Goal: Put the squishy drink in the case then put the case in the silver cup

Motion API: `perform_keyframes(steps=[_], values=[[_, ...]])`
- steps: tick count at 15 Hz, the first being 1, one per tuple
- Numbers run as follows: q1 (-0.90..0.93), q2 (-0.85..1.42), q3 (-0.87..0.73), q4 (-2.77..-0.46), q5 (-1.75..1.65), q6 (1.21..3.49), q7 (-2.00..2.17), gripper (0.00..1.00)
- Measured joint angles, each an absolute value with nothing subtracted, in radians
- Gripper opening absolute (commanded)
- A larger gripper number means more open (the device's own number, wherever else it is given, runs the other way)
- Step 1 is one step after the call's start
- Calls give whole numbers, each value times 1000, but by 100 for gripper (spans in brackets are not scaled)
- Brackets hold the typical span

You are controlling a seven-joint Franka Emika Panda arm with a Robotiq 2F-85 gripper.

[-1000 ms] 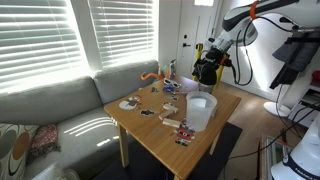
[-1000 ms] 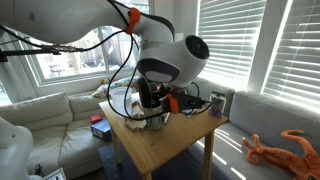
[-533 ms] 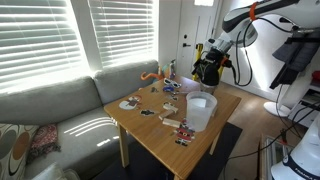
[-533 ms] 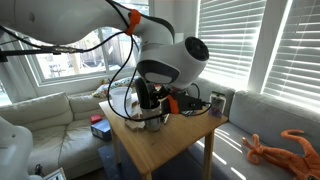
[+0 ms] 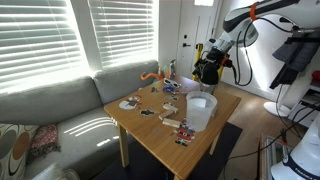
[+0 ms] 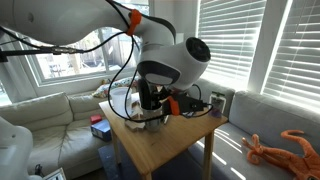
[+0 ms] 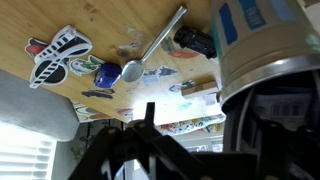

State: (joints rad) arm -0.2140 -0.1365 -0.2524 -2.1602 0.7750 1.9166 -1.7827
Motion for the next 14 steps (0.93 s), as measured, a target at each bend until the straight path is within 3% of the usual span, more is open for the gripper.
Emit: perform_keyframes(steps=[3,8,9,14], values=[[-214,-138,-255,-2159,777,1915,-1783,46],[-214,-139,-261,-2156,781,1897,-1782,61],[-214,-139,-263,-2155,782,1893,-1782,57],[-217,-140,-277,-2135,786,1852,-1782,59]])
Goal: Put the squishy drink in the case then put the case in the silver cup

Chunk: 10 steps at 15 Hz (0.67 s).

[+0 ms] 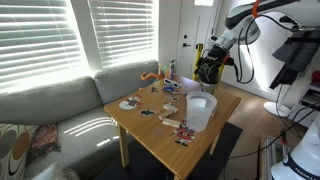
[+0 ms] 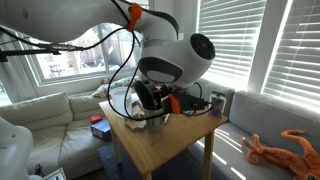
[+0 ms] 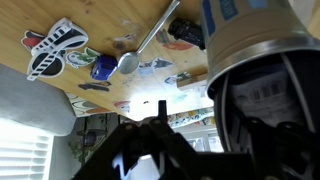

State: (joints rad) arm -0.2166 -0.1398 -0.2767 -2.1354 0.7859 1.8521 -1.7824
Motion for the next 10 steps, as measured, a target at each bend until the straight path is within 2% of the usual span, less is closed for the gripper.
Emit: perform_keyframes(steps=[5,10], values=[[-220,-140,-291,-2116,791,1815,-1782,57],[-221,-140,-302,-2109,795,1791,-1782,62]])
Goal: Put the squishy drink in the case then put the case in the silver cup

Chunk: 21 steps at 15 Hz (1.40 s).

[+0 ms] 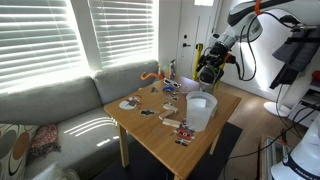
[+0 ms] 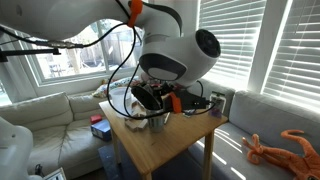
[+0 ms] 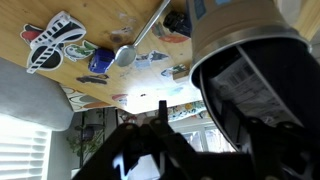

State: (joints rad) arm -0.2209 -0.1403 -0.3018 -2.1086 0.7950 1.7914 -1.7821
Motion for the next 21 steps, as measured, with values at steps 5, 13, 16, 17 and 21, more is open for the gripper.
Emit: perform_keyframes(steps=[5,13,16,17,21], values=[[-222,-140,-307,-2101,799,1785,-1782,75],[-236,-140,-334,-2044,818,1694,-1775,100],[-247,-140,-343,-2002,818,1638,-1766,100],[-250,-140,-346,-1984,818,1615,-1759,100],[-261,-140,-354,-1891,811,1474,-1672,100]])
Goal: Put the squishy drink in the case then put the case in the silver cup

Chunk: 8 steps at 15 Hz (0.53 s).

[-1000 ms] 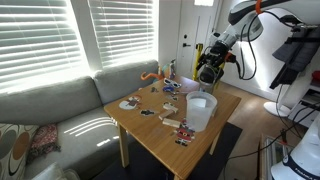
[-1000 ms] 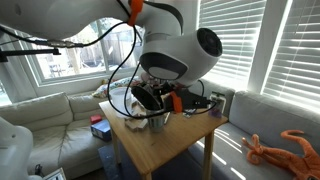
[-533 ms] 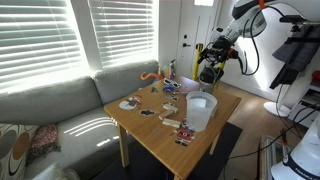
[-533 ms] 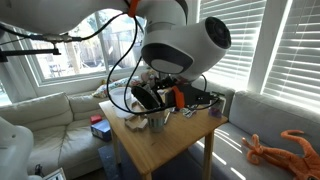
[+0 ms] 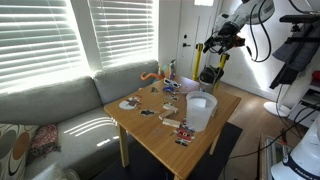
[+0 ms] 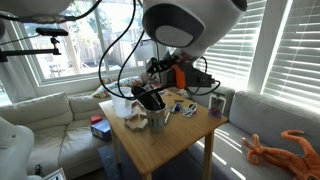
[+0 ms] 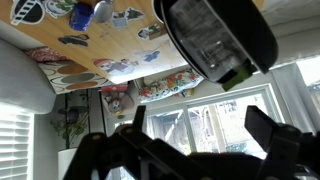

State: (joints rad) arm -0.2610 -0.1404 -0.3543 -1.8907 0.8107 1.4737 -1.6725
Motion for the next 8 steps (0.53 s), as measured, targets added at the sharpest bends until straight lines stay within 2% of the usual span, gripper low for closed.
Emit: perform_keyframes(steps=[3,8], values=[[-262,-145,-350,-1812,801,1417,-1505,100],[-258,-185,-304,-1739,690,1489,-1204,100]])
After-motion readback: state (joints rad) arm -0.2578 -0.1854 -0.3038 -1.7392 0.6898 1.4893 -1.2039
